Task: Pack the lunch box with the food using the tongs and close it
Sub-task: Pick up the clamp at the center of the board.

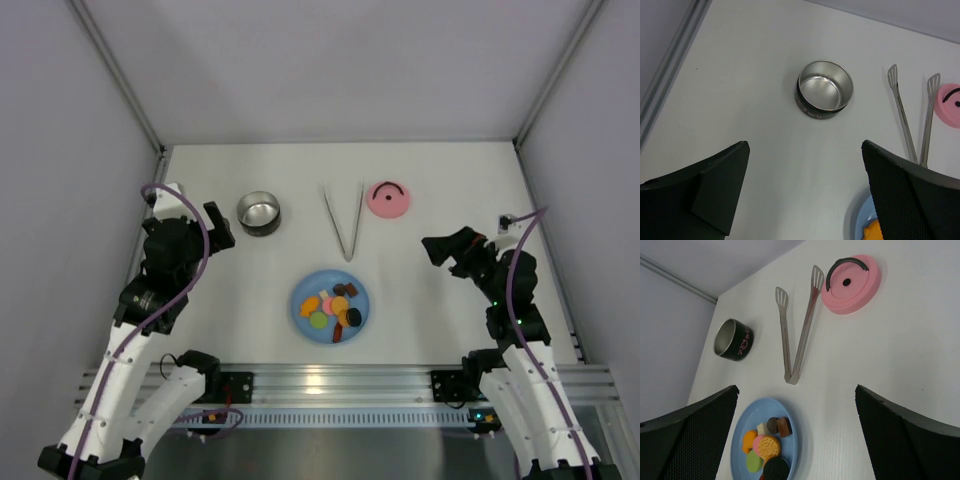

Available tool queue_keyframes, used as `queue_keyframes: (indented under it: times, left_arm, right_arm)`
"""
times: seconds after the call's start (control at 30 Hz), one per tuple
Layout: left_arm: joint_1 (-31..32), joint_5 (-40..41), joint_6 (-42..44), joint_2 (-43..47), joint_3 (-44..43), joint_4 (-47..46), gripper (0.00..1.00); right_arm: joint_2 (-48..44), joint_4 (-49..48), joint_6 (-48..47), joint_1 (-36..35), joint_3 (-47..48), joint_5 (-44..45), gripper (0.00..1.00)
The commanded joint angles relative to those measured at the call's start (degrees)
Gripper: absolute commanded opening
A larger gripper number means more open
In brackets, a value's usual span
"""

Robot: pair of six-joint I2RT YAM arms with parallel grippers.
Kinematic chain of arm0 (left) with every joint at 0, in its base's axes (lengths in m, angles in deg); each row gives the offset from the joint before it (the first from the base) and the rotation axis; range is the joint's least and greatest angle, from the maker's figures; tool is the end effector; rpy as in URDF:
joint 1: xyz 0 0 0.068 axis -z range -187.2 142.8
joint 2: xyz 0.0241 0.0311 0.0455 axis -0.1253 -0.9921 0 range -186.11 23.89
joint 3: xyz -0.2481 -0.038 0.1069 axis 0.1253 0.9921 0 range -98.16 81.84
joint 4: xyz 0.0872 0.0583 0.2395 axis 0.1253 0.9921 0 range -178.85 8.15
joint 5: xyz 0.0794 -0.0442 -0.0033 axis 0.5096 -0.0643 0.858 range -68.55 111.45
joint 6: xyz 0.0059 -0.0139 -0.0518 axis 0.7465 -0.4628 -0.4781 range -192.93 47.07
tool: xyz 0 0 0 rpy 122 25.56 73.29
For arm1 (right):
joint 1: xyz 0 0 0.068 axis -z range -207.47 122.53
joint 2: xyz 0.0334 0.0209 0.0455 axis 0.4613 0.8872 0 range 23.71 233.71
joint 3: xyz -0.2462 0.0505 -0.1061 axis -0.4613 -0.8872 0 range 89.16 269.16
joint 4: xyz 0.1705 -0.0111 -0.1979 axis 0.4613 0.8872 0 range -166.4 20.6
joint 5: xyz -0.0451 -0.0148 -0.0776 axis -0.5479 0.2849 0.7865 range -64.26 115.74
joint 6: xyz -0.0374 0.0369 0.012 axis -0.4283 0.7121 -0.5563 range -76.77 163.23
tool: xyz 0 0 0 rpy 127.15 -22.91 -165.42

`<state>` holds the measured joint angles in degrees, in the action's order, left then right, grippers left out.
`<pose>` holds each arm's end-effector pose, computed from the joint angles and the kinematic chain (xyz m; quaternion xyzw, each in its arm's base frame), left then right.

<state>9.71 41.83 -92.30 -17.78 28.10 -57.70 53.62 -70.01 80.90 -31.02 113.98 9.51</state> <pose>0.1484 -0.0322 0.3637 -0.1199 0.7993 -0.0408 0.5874 0.1457 0.0191 0.2618 0.1395 0.7590 0.3228 0.5479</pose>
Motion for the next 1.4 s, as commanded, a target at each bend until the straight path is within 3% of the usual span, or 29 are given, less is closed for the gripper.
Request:
queue_keyframes:
  times: [0.0, 0.6, 0.8, 1.0, 1.07, 1.2, 1.37]
  left_arm:
    - [-0.3, -0.4, 0.5, 0.0, -0.6, -3.1, 0.99]
    - [-0.3, -0.4, 0.8, -2.4, -0.5, -3.2, 0.99]
    - [-0.4, -4.7, -0.2, -4.9, -1.0, -4.1, 0.99]
    - [0.2, -11.0, -4.8, -13.6, -5.4, -2.8, 0.99]
    - [2.1, -9.1, -6.5, -17.0, -7.0, -3.0, 0.99]
    - [14.7, 1.2, -8.7, -23.7, -10.0, -5.3, 0.99]
    - [21.9, 6.9, -14.2, -40.2, -16.4, -6.8, 0.99]
  right_arm:
    - [0.1, -3.0, 0.0, 1.0, 2.1, -0.6, 1.00]
    - [2.3, 9.7, -4.0, 1.0, 10.7, 5.8, 1.00]
    - [1.4, 8.8, -4.0, 0.9, 11.7, 5.0, 0.99]
    - [1.2, 10.1, -5.2, 0.9, 13.2, 4.5, 0.99]
    - [1.0, 10.6, -5.0, 1.0, 13.3, 3.9, 0.99]
    - [-0.2, 12.8, -5.1, 1.0, 14.2, 3.0, 1.00]
    - [-1.3, 14.8, -5.2, 0.9, 14.3, 2.4, 1.00]
